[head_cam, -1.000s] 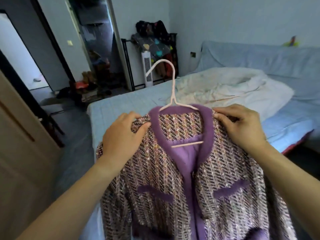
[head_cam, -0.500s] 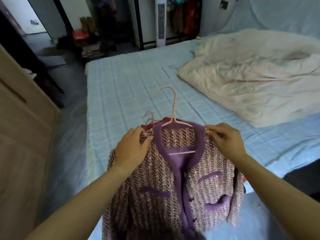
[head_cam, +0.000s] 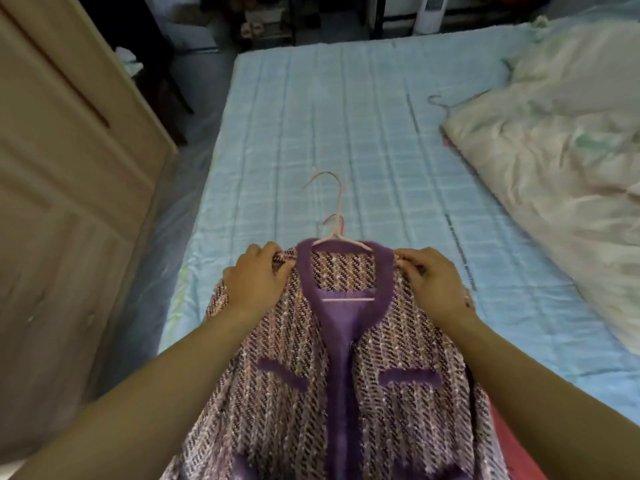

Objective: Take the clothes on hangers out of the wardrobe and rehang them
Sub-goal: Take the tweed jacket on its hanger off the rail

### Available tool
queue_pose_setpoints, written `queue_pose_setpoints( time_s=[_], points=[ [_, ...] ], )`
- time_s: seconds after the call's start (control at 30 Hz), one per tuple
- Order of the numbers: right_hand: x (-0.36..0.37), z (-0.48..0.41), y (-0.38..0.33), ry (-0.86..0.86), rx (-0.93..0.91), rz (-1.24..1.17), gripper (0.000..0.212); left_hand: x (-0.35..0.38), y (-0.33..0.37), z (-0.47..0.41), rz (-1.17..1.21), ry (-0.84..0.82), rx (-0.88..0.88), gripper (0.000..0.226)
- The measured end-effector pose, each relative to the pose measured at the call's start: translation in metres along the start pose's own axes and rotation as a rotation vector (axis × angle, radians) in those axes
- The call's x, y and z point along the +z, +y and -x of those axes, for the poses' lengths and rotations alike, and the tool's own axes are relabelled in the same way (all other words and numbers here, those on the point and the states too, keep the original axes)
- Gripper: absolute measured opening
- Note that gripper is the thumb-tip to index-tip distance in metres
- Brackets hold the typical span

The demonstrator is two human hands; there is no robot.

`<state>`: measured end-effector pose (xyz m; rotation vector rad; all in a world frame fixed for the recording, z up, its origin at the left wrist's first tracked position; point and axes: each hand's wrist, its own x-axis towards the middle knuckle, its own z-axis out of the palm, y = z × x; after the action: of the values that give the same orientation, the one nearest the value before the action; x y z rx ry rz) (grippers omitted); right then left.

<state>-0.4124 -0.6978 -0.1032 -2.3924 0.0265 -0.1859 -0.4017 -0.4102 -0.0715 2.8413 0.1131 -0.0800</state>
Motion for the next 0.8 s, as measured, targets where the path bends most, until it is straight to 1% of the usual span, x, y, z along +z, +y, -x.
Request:
queue_pose_setpoints(
  time_s=[0.07,0.13,0.23,0.3,0.37,0.47,0.57,0.6,0.67,0.7,0.8],
  points=[
    [0.024,-0.017,0.024,-0.066,0.006,0.049,0.017,0.027,-0.002,-0.015,-0.023,-0.088,-0.068,0.037],
    [0.044,-0.032,0.044,-0.138,-0.010,0.118,0.019,0.053,-0.007,-0.026,-0.045,-0.196,-0.120,0.046],
    [0.071,-0.050,0.062,-0.320,0.010,0.249,0.030,0.086,-0.015,-0.027,-0.106,-0.312,-0.136,0.060],
    [0.084,-0.052,0.066,-0.451,0.004,0.312,0.043,0.101,-0.017,-0.020,-0.176,-0.351,-0.113,0.063],
    [0.091,-0.046,0.064,-0.556,-0.024,0.368,0.052,0.109,-0.016,-0.007,-0.237,-0.378,-0.090,0.066],
    [0.086,-0.029,0.052,-0.654,-0.083,0.468,0.060,0.107,-0.017,0.014,-0.217,-0.406,-0.114,0.068],
    [0.074,-0.010,0.031,-0.704,-0.162,0.508,0.085,0.089,-0.018,0.034,-0.208,-0.374,-0.118,0.081],
    [0.070,-0.004,0.025,-0.717,-0.173,0.510,0.086,0.081,-0.017,0.041,-0.185,-0.344,-0.126,0.085],
    [0.063,0.006,0.009,-0.658,-0.221,0.470,0.083,0.063,-0.016,0.056,-0.136,-0.264,-0.125,0.086],
    [0.059,0.011,-0.002,-0.621,-0.253,0.441,0.081,0.054,-0.015,0.063,-0.114,-0.218,-0.111,0.083],
    [0.048,0.026,-0.039,-0.586,-0.349,0.387,0.074,0.029,-0.016,0.089,-0.064,-0.078,-0.056,0.071]
  ],
)
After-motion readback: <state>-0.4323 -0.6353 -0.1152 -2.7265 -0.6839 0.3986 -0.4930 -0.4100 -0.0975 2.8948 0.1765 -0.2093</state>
